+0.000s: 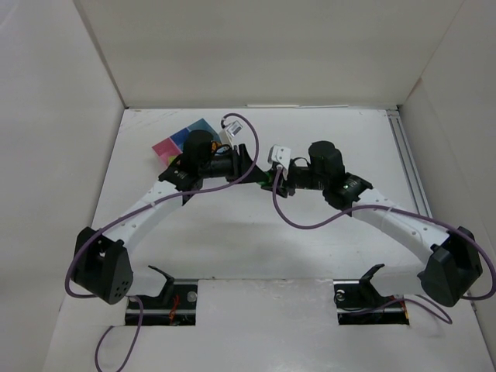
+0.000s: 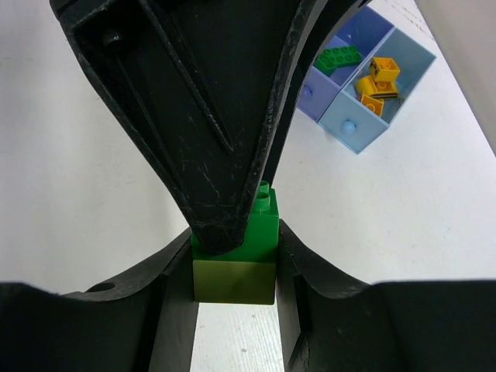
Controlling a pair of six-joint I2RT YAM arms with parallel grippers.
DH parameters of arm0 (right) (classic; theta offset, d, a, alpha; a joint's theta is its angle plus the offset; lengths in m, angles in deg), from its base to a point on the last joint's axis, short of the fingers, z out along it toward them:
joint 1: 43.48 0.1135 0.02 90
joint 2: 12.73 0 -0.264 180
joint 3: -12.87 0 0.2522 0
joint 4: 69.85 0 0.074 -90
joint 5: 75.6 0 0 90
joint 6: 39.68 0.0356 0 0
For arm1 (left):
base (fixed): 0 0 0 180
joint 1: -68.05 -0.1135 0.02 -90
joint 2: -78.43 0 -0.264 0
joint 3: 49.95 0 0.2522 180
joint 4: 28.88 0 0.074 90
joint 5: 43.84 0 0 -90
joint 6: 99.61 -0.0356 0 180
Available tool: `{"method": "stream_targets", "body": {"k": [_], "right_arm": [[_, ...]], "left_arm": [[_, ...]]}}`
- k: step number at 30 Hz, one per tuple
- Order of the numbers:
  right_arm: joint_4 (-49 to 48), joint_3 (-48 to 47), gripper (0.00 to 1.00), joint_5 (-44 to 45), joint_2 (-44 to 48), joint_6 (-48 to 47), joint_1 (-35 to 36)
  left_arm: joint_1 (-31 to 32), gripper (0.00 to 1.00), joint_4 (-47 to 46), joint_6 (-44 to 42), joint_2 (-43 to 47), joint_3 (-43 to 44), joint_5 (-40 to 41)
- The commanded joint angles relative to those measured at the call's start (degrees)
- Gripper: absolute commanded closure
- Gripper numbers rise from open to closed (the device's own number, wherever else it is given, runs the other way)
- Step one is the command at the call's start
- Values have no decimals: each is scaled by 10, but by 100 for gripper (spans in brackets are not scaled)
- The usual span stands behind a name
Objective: Sort the legos into containers by color
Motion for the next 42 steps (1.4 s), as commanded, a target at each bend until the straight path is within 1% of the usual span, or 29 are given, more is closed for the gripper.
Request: {"method": "stream_targets", "body": {"k": [1, 3, 6, 7, 10, 11, 14, 16, 20, 21, 22, 23, 27, 28, 30, 31, 32, 33, 34, 35, 37, 38, 40, 41, 42], "right_arm": [[-36, -3, 100, 12, 19, 8, 6], [-36, 10, 100, 22, 26, 13, 6], [-36, 40, 100, 46, 49, 27, 6], [-36, 48, 100, 52, 55, 27, 6], [-36, 79, 100, 60, 78, 42, -18], [-36, 84, 100, 60, 78, 48, -34], [-36, 97, 100, 54, 104, 53, -51], [-36, 97, 100, 54, 109, 53, -59], [-36, 97, 100, 48, 109, 58, -80], [-36, 97, 100, 48, 104, 59, -81], [-36, 97, 100, 48, 104, 64, -86], [-36, 90, 100, 48, 99, 70, -91], [-36, 73, 100, 48, 73, 75, -96], [-36, 65, 100, 48, 68, 75, -96], [-36, 58, 100, 55, 61, 75, -102], [-36, 51, 100, 67, 55, 80, -102], [-36, 51, 100, 80, 55, 80, -102], [-36, 45, 100, 93, 49, 94, -102], [-36, 38, 100, 106, 43, 101, -108], [-36, 38, 100, 134, 43, 109, -108], [-36, 25, 100, 151, 38, 128, -113], [-36, 19, 100, 163, 38, 128, -113], [-36, 14, 100, 163, 38, 134, -120], [-36, 14, 100, 163, 38, 134, -120], [-36, 14, 100, 163, 38, 134, -125]], "left_arm": [[-14, 100, -10, -4, 28, 26, 3], [-32, 100, -10, 9, 43, 19, 8], [-83, 100, -10, 9, 54, 13, 8], [-117, 100, -2, 9, 68, 13, 1], [-169, 100, 5, 9, 88, 13, -16], [-192, 100, 10, 9, 93, 13, -10], [-214, 100, 22, 4, 98, 13, 3], [-215, 100, 29, 4, 93, 19, 10], [-215, 100, 75, 4, 71, 34, 95], [-215, 100, 84, -1, 54, 45, 148], [-215, 100, 118, -1, 43, 67, 181], [-215, 100, 135, -1, 17, 82, 240], [-215, 100, 186, -1, -37, 143, 330], [-215, 100, 198, -1, -65, 156, 372], [-215, 100, 224, 4, -93, 195, 410], [-215, 100, 231, 11, -122, 207, 443], [-215, 100, 237, 18, -136, 229, 463], [-215, 100, 265, 29, -149, 244, 482], [-215, 100, 275, 29, -176, 258, 489], [-215, 100, 282, 35, -189, 271, 503], [-215, 100, 298, 35, -211, 303, 520], [-215, 100, 306, 35, -235, 315, 547], [-215, 100, 339, 44, -263, 352, 575], [-215, 100, 350, 50, -292, 366, 592], [-215, 100, 359, 50, -307, 379, 592]]}}
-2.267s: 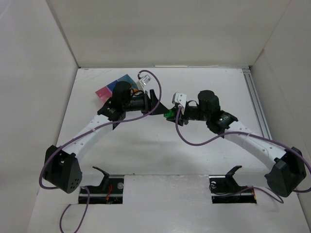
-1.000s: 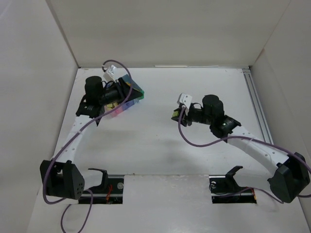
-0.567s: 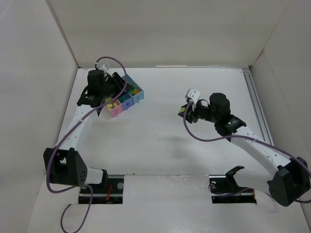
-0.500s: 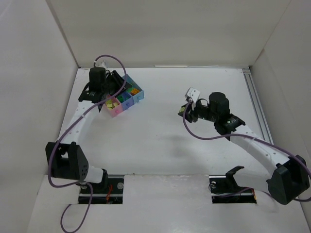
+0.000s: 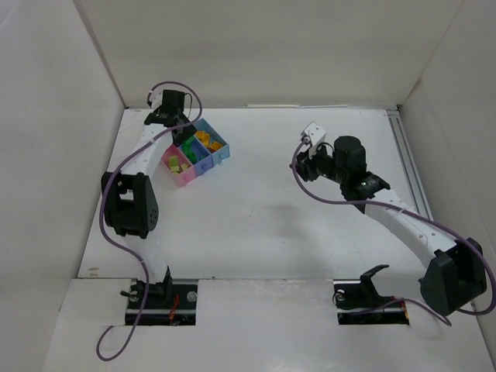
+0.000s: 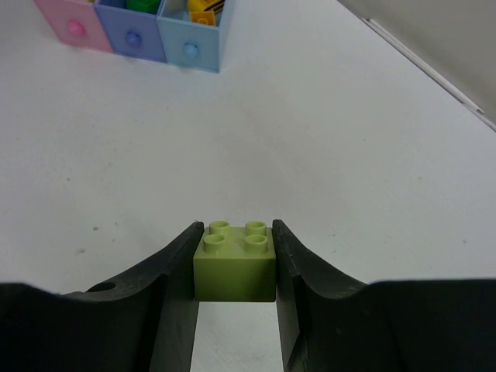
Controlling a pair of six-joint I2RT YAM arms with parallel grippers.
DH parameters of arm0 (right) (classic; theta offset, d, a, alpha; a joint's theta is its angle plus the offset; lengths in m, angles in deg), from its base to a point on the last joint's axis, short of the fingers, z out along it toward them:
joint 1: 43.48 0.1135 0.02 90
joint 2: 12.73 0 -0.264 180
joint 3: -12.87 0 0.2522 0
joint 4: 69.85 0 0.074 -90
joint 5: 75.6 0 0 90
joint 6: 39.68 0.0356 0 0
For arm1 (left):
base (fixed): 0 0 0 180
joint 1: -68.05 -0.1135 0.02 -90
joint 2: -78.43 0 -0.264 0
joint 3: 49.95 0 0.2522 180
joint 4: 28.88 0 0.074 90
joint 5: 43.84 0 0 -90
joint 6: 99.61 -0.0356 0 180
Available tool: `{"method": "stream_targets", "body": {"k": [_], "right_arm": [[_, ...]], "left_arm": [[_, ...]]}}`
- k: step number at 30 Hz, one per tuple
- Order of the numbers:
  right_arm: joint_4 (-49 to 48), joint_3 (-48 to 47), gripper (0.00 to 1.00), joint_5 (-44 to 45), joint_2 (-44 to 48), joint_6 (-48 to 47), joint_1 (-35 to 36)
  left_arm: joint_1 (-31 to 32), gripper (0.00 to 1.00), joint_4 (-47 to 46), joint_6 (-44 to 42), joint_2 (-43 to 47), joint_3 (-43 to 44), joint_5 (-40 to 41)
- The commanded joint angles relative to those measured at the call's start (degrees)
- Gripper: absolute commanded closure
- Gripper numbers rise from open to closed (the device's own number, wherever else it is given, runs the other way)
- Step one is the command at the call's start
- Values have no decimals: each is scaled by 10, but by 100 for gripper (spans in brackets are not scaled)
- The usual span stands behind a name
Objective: Sort the legos into containers by color
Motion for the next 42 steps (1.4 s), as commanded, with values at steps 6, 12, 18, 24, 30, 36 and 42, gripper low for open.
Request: {"method": "stream_targets", "body": {"k": [6, 12, 18, 24, 30, 36, 42], "right_arm": [[-18, -29, 100, 17, -3, 25, -19], [-18, -29, 100, 11, -3, 25, -25], [-18, -24, 100, 11, 3, 25, -25], [-18, -24, 100, 5, 8, 25, -30], [-18, -24, 100, 0, 8, 25, -30], [-18, -24, 100, -12, 8, 25, -30], [-18, -68, 100, -24, -32, 25, -4]], "left_arm": [[-1, 100, 77, 8, -81, 95, 70], [-1, 100, 77, 8, -99, 106, 70], [-1, 100, 77, 2, -116, 111, 64], [-1, 84, 77, 2, -110, 106, 64], [-1, 49, 72, -5, -94, 100, 59], [4, 35, 47, -21, -61, 66, 42], [9, 2, 42, -21, 15, 41, 36]]}}
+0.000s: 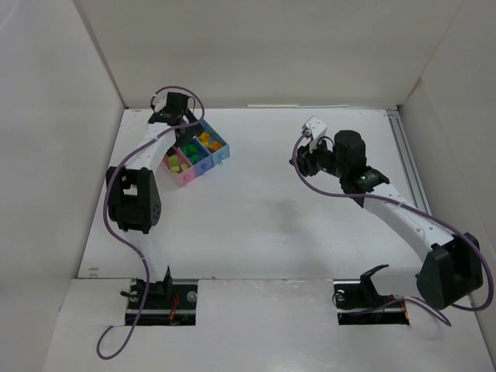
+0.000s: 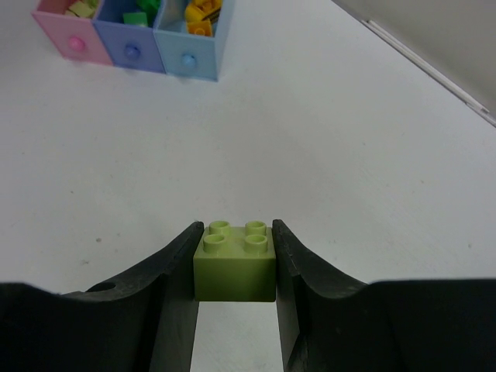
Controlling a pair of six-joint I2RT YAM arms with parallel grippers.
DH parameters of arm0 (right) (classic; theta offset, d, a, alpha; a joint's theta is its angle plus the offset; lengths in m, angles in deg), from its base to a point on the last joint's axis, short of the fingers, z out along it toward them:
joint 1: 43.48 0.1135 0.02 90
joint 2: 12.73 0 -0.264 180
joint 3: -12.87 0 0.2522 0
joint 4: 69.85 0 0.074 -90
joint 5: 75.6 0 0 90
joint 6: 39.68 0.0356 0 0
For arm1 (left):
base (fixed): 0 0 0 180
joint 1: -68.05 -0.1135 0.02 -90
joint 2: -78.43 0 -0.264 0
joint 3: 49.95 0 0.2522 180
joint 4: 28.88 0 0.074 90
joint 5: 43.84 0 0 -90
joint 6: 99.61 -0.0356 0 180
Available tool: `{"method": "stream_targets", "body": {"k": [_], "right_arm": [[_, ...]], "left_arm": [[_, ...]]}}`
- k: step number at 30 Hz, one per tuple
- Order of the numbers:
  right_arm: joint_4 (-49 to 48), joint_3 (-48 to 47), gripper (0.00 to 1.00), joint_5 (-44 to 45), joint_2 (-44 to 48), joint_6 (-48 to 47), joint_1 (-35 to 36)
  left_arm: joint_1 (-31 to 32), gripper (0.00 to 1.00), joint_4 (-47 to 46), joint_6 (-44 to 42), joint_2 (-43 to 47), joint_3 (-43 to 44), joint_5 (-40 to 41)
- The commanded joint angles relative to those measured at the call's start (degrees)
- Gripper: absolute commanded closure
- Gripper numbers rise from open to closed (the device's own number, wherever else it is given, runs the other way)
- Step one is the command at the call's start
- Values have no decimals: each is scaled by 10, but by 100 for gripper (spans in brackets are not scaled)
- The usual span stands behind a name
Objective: Sort the legos into containers by color
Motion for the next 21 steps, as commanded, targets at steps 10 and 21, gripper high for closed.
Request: {"method": "stream_targets", "body": {"k": [10, 21], "right_arm": [[-108, -290, 100, -92, -296, 54, 94], [-113, -667, 100, -33, -642, 106, 151]], "left_arm": [[37, 0, -54, 99, 365, -238, 36], [59, 0, -42, 98, 473, -337, 36]]}}
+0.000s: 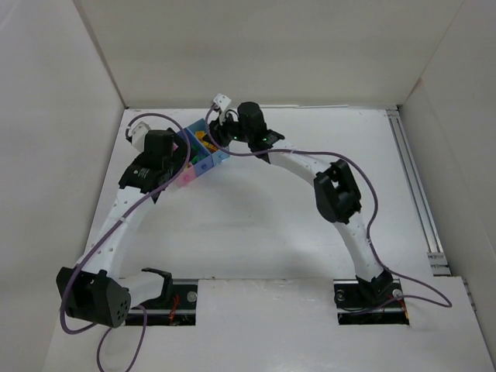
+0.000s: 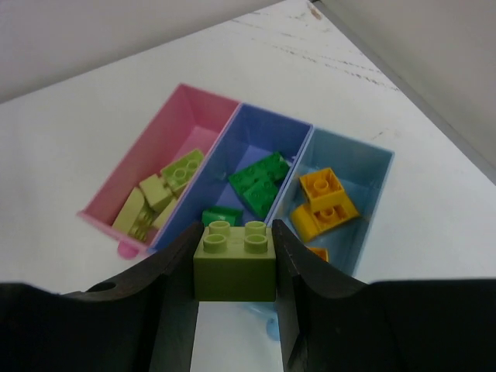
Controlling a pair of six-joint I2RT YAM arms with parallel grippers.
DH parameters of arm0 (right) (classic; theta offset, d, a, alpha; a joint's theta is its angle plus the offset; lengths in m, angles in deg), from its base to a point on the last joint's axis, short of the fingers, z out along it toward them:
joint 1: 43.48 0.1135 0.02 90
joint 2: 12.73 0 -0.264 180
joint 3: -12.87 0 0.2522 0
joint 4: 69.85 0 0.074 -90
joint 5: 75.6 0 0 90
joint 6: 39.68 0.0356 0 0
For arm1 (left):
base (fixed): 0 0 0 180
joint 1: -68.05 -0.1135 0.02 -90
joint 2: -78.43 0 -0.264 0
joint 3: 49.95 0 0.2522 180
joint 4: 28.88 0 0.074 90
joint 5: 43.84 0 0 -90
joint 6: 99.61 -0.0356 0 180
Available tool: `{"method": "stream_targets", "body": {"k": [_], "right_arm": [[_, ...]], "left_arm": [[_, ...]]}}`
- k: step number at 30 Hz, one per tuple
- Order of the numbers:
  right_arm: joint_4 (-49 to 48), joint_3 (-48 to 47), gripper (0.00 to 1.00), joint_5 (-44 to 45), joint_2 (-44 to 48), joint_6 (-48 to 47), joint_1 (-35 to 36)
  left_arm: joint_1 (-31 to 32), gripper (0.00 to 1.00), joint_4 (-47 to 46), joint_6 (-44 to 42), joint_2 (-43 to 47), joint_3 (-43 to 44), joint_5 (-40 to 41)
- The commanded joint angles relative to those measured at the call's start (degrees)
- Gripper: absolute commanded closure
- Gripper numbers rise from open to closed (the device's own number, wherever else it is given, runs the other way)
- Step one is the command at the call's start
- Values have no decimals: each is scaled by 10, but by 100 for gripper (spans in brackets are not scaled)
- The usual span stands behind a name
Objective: Sort the legos into containers by color
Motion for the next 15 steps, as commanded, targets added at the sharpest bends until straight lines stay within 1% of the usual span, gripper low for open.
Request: {"method": "stream_targets", "body": {"k": [1, 2, 4, 6, 7, 8, 11, 12, 13, 14, 15], "right_arm": [[-27, -118, 100, 29, -59, 31, -1], [-27, -142, 100, 37, -97, 38, -1], [-27, -185, 96, 71, -133, 58, -1], [-27, -191, 89, 85, -138, 58, -1], [-27, -191, 84, 97, -138, 58, -1], [-27, -191, 70, 97, -138, 58, -1], [-27, -173, 58, 102, -127, 58, -1], [-27, -172, 50, 96, -118, 53, -1], [-27, -166, 45, 96, -118, 53, -1], [-27, -165, 43, 82, -109, 48, -1], [-27, -152, 43, 77, -103, 48, -1]], "left_arm": [[4, 0, -4, 3, 27, -15, 8], [4, 0, -4, -4, 27, -15, 1], [4, 0, -4, -11, 27, -15, 1], [4, 0, 3, -11, 32, -10, 14], [4, 0, 4, -11, 32, -10, 21], [4, 0, 11, -11, 32, -5, 29], [4, 0, 11, -11, 37, -5, 29], [4, 0, 5, -11, 37, -5, 29], [4, 0, 4, -11, 37, -5, 22], [4, 0, 4, -11, 37, -5, 22], [4, 0, 4, -11, 37, -5, 22]]}}
